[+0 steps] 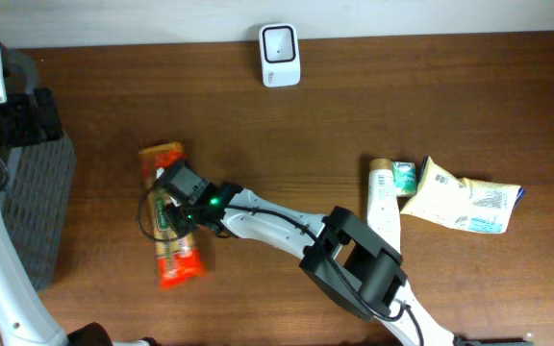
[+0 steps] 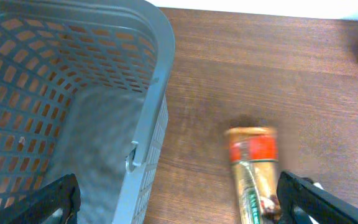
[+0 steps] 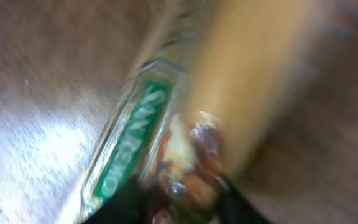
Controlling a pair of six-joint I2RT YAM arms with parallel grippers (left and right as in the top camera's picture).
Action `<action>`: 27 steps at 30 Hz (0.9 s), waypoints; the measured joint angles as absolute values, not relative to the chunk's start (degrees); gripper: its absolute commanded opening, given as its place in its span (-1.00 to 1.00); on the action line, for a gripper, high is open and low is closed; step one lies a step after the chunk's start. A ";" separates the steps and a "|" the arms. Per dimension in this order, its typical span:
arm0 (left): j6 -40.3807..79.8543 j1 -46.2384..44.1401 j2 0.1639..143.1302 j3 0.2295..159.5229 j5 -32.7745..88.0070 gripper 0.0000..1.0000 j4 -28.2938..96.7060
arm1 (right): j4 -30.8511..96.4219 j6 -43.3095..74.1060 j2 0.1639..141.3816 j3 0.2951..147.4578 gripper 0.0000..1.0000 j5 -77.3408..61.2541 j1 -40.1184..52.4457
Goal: Scan the item barcode
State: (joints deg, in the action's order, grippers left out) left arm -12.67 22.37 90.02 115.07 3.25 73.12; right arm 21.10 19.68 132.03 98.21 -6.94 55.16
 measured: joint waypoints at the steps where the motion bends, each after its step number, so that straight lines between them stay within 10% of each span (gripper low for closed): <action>1: -12.67 22.37 90.02 115.07 3.25 0.98 73.12 | 21.67 19.27 132.00 98.54 -0.92 -6.68 54.98; 13: -12.67 22.37 90.02 115.07 3.25 0.98 73.14 | 43.83 10.22 126.89 98.48 -0.92 -19.33 36.62; 17: -12.67 22.37 90.02 115.07 3.25 0.99 73.10 | 52.07 9.26 117.62 97.36 -0.91 1.08 29.17; 27: -12.67 22.37 90.02 115.07 3.25 0.98 73.14 | 59.99 14.57 129.51 97.49 -0.91 44.47 49.87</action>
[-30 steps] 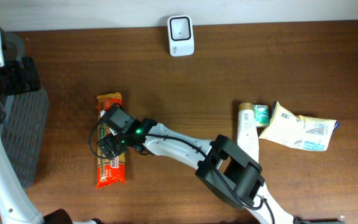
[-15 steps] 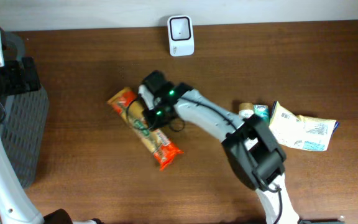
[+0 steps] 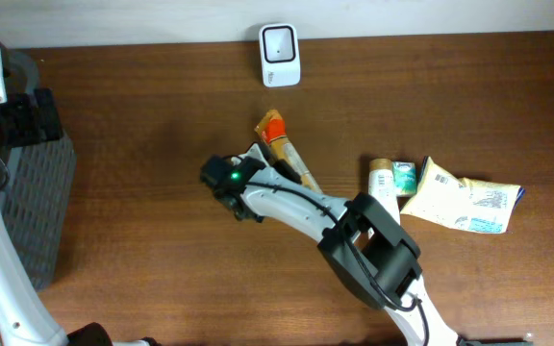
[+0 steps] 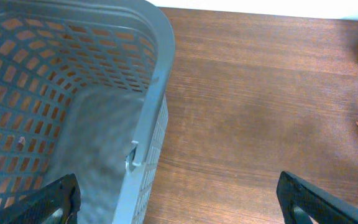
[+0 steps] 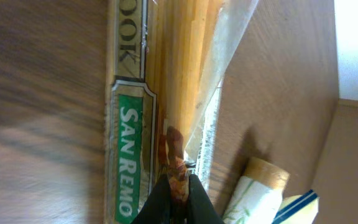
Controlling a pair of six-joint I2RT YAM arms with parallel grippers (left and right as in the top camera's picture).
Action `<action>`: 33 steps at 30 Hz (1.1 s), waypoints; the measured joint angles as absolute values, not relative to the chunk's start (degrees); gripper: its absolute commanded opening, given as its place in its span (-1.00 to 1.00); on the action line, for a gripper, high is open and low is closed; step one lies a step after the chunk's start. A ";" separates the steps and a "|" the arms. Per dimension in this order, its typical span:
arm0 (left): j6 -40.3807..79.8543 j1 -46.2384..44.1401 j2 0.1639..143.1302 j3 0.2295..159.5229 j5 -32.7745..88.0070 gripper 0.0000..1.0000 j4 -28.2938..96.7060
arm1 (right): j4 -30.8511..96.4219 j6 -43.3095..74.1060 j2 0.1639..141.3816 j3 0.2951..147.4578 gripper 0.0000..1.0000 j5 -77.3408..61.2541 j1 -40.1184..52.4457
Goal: Scan the item barcode
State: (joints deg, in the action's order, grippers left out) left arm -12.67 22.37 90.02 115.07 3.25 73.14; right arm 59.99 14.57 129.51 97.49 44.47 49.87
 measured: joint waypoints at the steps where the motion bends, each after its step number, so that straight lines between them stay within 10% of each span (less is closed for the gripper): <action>1: -12.67 22.37 90.02 115.07 3.22 0.98 73.14 | 59.35 14.61 129.51 97.49 -0.61 42.48 51.92; 3: -12.67 22.37 90.02 115.07 3.22 0.98 73.14 | 58.89 13.19 129.54 97.71 0.23 36.34 55.88; 7: -12.67 22.37 90.02 115.07 3.25 0.99 73.25 | 63.83 10.04 129.56 108.03 0.29 18.87 58.02; 11: -12.67 22.37 90.02 115.07 3.25 0.98 73.28 | 73.30 2.37 128.53 121.60 0.38 -2.74 40.27; 15: -12.67 22.37 90.02 115.07 3.22 0.98 73.28 | 76.66 -11.75 128.73 116.99 0.44 -24.86 24.67; 21: -12.67 22.37 90.02 115.07 3.25 0.98 73.28 | 68.62 -18.04 128.90 102.24 0.44 -30.13 24.58; 28: -12.67 22.37 90.02 115.07 3.25 0.98 73.28 | 55.81 -7.68 128.57 95.15 0.09 -31.68 26.22; 30: -12.67 22.37 90.02 115.07 3.22 0.98 73.28 | 53.82 -4.78 128.35 93.82 -0.24 -32.53 26.79; 31: -12.67 22.37 90.02 115.07 3.22 0.98 73.28 | 53.17 -4.08 128.33 93.51 -0.92 -32.64 26.79; 33: -12.67 22.37 90.02 115.07 3.25 0.99 73.28 | 52.71 -3.90 128.14 93.45 -0.92 -33.34 26.70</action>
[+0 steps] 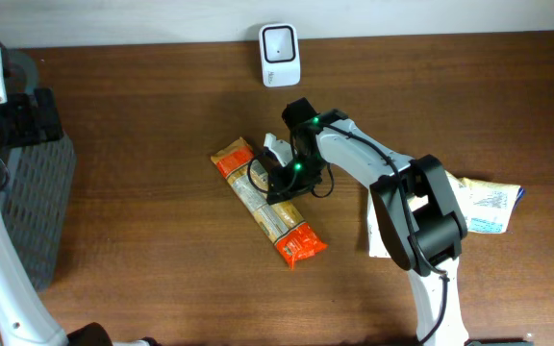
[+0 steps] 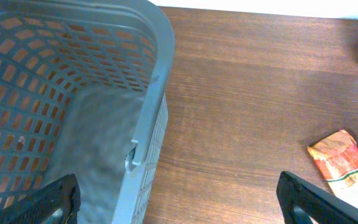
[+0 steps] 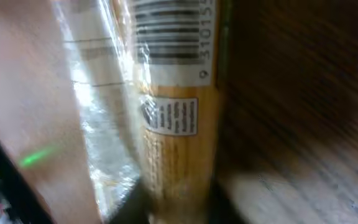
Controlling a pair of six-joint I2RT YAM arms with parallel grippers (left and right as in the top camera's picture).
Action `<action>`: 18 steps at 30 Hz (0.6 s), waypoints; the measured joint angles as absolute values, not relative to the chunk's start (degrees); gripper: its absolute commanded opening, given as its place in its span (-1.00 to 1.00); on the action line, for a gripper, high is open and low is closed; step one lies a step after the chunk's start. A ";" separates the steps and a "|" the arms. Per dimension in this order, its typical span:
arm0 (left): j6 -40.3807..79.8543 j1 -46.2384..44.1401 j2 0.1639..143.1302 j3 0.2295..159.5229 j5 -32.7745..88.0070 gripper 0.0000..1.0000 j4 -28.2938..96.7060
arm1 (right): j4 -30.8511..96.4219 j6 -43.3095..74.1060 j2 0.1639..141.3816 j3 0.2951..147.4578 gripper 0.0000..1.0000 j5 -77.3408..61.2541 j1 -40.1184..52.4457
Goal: Scan the item barcode
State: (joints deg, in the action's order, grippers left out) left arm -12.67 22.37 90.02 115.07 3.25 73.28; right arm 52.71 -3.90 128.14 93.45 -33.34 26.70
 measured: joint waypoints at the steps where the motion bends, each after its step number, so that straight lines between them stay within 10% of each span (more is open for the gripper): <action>1: -12.67 22.37 90.02 115.07 3.25 0.98 73.28 | 52.38 -3.62 127.61 93.47 -0.92 -33.82 26.63; 5: -12.67 22.37 90.02 115.07 3.25 0.98 73.28 | 55.05 -3.46 126.89 95.61 -0.92 -30.04 26.39; 11: -12.67 22.37 90.02 115.07 3.22 0.99 73.28 | 64.10 7.73 117.16 99.15 -0.92 14.31 36.38; 15: -12.67 22.37 90.02 115.07 3.22 0.98 73.28 | 63.51 10.63 126.41 99.35 -0.12 20.95 47.24; 18: -12.67 22.37 90.02 115.07 3.22 0.98 73.25 | 64.16 10.57 127.24 99.68 0.11 19.99 49.84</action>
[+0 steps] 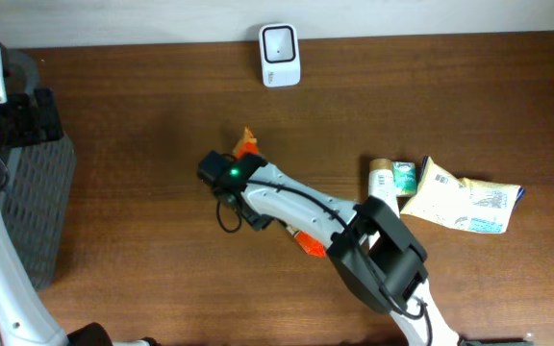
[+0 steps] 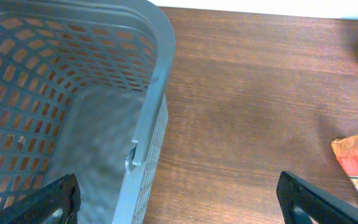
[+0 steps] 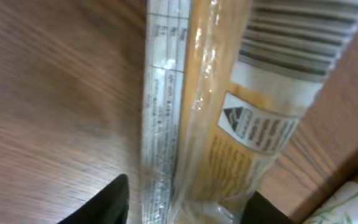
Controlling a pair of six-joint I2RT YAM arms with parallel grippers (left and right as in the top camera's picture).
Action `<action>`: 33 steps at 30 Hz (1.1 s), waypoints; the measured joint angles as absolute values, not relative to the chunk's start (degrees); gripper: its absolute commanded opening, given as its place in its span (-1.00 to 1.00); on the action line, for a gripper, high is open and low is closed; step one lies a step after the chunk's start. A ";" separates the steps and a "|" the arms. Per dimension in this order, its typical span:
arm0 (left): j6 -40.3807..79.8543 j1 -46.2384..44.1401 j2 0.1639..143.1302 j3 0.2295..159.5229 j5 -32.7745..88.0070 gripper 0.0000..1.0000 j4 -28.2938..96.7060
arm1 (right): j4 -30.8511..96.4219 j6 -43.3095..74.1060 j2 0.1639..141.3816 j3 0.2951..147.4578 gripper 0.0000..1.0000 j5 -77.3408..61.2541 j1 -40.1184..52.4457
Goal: Scan the item barcode
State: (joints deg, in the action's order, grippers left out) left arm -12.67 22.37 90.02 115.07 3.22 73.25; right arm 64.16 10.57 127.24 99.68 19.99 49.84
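A clear pasta packet [image 3: 229, 106] with orange ends fills the right wrist view, its barcode [image 3: 300, 34] at the top right. My right gripper [image 3: 188, 202] is shut on the packet, one dark finger on each side. In the overhead view the arm covers most of the packet; one orange end [image 1: 248, 144] and the other orange end [image 1: 308, 243] stick out. The white scanner [image 1: 279, 42] stands at the table's far edge. My left gripper [image 2: 179, 205] hangs open over the basket's rim, holding nothing.
A grey mesh basket [image 1: 37, 207] stands at the left edge; its rim [image 2: 157, 74] fills the left wrist view. At the right lie a white tube [image 1: 383, 197], a small green pack [image 1: 405, 176] and a yellow pouch [image 1: 465, 197].
My right gripper has moved left from below the scanner to the table's middle, the packet with it. The packet has turned and now lies mostly under the arm. The left arm is unchanged.
The packet lay at the middle left with my right gripper on it. Then it pointed toward the scanner, orange end up. Then it lay slantwise below the scanner, barcode in the wrist view. Now it is back nearer the middle, barcode still showing.
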 measured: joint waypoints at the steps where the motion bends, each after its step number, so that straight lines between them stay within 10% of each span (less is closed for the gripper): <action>1: -12.67 22.37 90.02 115.07 3.22 0.98 73.28 | 64.27 10.70 127.24 99.72 0.13 19.22 51.05; 7: -12.67 22.37 90.02 115.07 3.22 0.98 73.28 | 66.39 10.26 127.37 102.87 0.36 14.22 50.70; 10: -12.67 22.37 90.02 115.07 3.25 0.99 73.28 | 70.96 6.92 127.68 110.65 0.99 14.02 46.57; 15: -12.67 22.37 90.02 115.07 3.25 0.98 73.28 | 74.13 -7.90 127.61 107.37 0.96 -3.46 37.15; 25: -12.67 22.37 90.02 115.07 3.25 0.98 73.28 | 69.12 -11.07 127.68 97.91 0.45 -17.06 32.88; 29: -12.67 22.37 90.02 115.07 3.22 0.98 73.28 | 65.10 -4.60 127.57 97.76 -0.78 -11.86 33.58; 33: -12.67 22.37 90.02 115.07 3.22 0.98 73.28 | 65.47 -2.55 126.15 98.19 -0.92 -12.12 33.61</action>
State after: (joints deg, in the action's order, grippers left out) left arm -12.67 22.37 90.02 115.07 3.22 73.28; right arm 65.47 -2.55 126.15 98.19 -12.12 33.61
